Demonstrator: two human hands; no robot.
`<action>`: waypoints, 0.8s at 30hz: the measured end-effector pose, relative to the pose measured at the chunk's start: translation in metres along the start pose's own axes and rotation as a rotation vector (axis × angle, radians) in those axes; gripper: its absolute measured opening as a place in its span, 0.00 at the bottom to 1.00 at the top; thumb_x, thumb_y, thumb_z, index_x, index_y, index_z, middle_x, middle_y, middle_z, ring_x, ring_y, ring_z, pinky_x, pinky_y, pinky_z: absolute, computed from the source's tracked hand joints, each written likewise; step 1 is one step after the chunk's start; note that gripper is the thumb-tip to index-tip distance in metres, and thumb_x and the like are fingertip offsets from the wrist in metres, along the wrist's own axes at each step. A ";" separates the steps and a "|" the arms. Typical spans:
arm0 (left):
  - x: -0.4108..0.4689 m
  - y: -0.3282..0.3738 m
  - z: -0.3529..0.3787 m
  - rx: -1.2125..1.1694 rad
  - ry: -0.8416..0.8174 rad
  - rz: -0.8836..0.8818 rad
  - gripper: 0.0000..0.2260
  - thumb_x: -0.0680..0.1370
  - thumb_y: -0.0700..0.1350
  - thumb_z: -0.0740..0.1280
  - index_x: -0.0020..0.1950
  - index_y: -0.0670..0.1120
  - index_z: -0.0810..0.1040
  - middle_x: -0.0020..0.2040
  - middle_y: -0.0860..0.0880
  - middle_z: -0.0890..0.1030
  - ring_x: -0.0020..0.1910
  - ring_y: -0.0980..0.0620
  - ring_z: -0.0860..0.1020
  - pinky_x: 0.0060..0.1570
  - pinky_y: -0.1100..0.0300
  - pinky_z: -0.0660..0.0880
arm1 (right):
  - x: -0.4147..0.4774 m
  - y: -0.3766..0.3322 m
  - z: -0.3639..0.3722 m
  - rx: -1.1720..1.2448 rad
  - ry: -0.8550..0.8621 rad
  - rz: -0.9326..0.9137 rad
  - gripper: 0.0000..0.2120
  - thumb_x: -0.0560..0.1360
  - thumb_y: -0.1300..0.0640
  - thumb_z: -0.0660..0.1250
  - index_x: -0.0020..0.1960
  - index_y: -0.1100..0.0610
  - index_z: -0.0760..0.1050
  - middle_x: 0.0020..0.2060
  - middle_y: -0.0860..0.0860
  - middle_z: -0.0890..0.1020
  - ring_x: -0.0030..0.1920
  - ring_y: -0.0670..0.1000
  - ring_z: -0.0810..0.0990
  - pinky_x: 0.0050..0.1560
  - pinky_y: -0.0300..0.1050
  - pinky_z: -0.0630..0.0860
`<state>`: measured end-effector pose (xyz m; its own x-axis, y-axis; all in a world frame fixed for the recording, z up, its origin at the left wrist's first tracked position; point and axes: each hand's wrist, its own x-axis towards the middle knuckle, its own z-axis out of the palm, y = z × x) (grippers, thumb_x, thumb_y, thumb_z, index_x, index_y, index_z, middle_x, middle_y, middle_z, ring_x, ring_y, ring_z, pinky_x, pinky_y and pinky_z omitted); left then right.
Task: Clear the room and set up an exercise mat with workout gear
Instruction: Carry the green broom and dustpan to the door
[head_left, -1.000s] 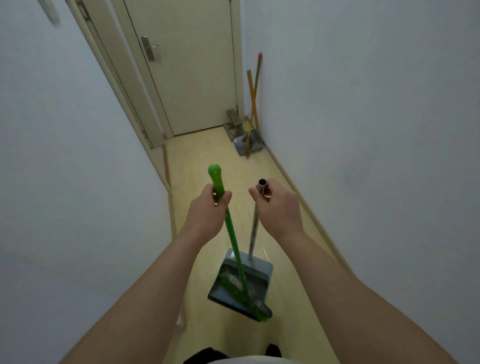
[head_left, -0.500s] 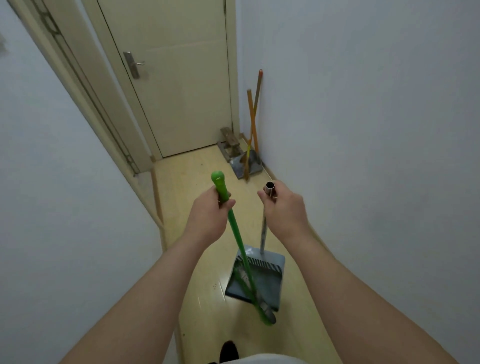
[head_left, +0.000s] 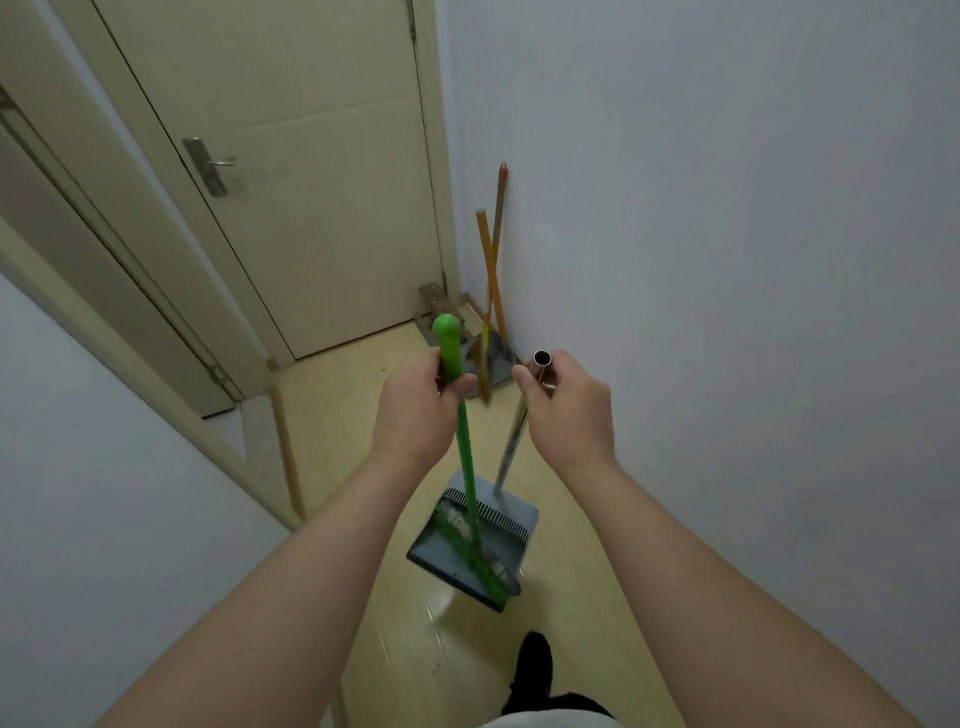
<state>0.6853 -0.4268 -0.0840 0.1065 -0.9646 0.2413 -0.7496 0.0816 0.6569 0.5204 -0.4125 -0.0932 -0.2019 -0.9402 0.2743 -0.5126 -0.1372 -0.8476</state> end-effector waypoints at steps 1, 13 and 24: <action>0.017 -0.002 0.000 -0.002 0.011 -0.011 0.05 0.79 0.49 0.70 0.48 0.50 0.77 0.44 0.53 0.79 0.45 0.53 0.77 0.45 0.57 0.75 | 0.017 -0.001 0.006 0.010 -0.002 0.002 0.08 0.79 0.50 0.69 0.43 0.49 0.74 0.34 0.44 0.79 0.36 0.47 0.79 0.36 0.43 0.74; 0.185 -0.047 0.008 -0.043 -0.060 -0.090 0.12 0.74 0.48 0.75 0.54 0.51 0.77 0.48 0.55 0.81 0.49 0.55 0.80 0.51 0.53 0.79 | 0.163 -0.004 0.108 -0.005 -0.085 0.032 0.06 0.79 0.50 0.70 0.44 0.49 0.76 0.34 0.42 0.79 0.36 0.39 0.77 0.34 0.33 0.68; 0.352 -0.122 0.010 -0.181 -0.227 0.026 0.08 0.80 0.51 0.67 0.59 0.52 0.76 0.47 0.58 0.80 0.46 0.62 0.78 0.47 0.62 0.77 | 0.271 0.010 0.216 -0.220 -0.040 0.258 0.07 0.78 0.48 0.70 0.44 0.50 0.76 0.39 0.48 0.83 0.43 0.52 0.82 0.44 0.47 0.77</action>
<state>0.8076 -0.7788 -0.0861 -0.0752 -0.9914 0.1072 -0.6194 0.1307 0.7742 0.6408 -0.7356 -0.1258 -0.3176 -0.9473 0.0423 -0.6175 0.1728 -0.7674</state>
